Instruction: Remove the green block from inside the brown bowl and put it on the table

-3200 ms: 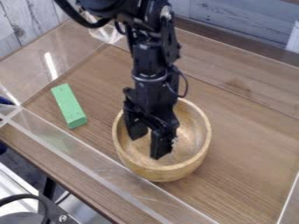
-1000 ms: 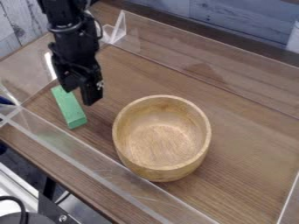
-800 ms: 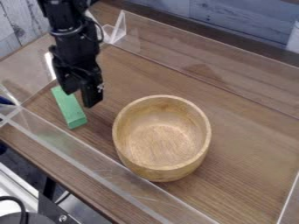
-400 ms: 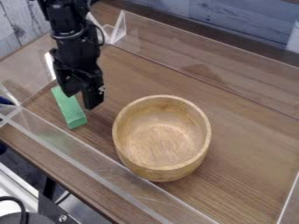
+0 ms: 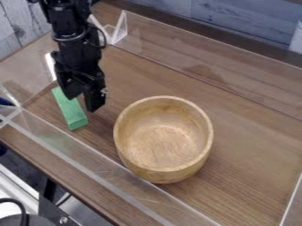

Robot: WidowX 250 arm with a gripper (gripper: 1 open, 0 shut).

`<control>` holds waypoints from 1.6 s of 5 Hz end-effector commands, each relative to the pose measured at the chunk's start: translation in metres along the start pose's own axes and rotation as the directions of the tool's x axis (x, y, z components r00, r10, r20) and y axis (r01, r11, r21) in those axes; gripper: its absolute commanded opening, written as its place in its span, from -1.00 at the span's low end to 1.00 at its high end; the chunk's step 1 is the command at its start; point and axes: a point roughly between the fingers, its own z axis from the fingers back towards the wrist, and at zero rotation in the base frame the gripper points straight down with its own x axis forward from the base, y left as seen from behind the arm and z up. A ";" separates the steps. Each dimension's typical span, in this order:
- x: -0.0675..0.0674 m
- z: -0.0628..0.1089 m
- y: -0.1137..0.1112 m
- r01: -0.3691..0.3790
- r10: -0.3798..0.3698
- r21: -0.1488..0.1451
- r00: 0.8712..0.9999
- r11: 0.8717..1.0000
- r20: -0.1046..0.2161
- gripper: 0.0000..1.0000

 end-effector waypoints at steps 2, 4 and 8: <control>0.009 0.012 0.002 -0.008 0.008 0.016 0.999 1.000 0.034 1.00; 0.011 0.013 0.002 -0.018 0.018 0.014 0.999 1.000 0.032 1.00; 0.024 0.063 -0.014 -0.022 0.019 0.030 0.995 0.999 0.099 1.00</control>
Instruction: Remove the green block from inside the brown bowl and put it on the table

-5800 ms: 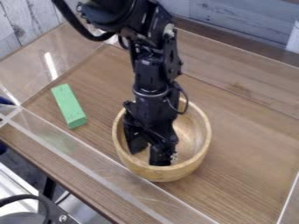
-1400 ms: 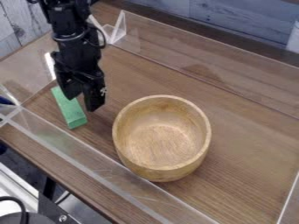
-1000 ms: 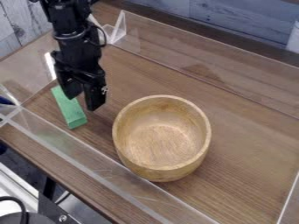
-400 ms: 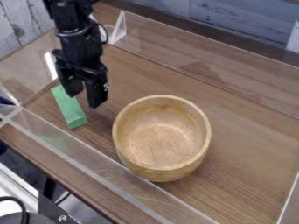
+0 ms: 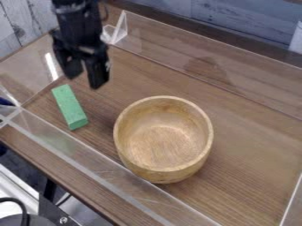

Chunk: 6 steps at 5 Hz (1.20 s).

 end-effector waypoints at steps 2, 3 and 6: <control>0.025 0.052 -0.030 0.034 -0.036 0.032 0.995 0.999 0.090 1.00; 0.038 0.054 -0.057 0.077 -0.080 0.032 0.993 0.997 0.091 1.00; 0.012 0.040 -0.089 0.160 -0.161 0.015 0.985 0.987 0.061 1.00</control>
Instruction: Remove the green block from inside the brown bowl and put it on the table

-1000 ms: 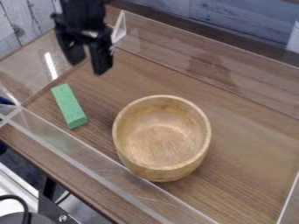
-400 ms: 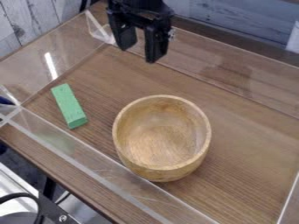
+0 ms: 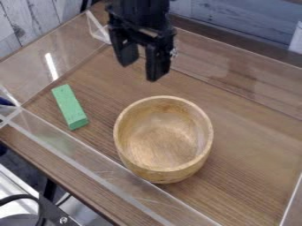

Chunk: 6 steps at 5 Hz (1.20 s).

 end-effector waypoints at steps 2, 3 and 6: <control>0.012 -0.003 0.012 0.020 -0.021 0.019 0.997 1.000 0.069 1.00; 0.015 -0.007 0.017 0.023 -0.025 0.022 0.997 0.999 0.076 1.00; 0.015 -0.010 0.026 -0.009 0.005 0.038 0.993 0.999 0.115 1.00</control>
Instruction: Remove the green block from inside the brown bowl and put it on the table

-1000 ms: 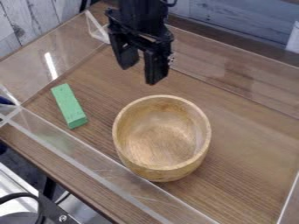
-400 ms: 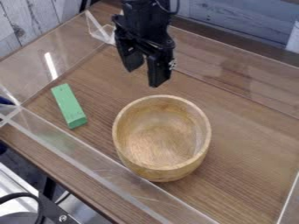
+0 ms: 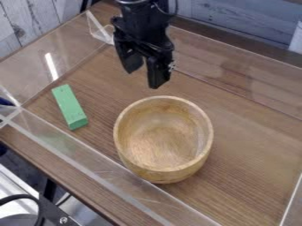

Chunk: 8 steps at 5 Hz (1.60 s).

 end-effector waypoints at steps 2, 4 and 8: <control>0.007 0.005 0.007 -0.012 0.010 0.025 0.999 1.000 0.050 1.00; 0.006 0.002 0.006 -0.011 0.010 0.030 0.999 0.999 0.050 1.00; -0.013 -0.004 0.025 -0.300 0.299 0.045 0.954 0.953 0.010 1.00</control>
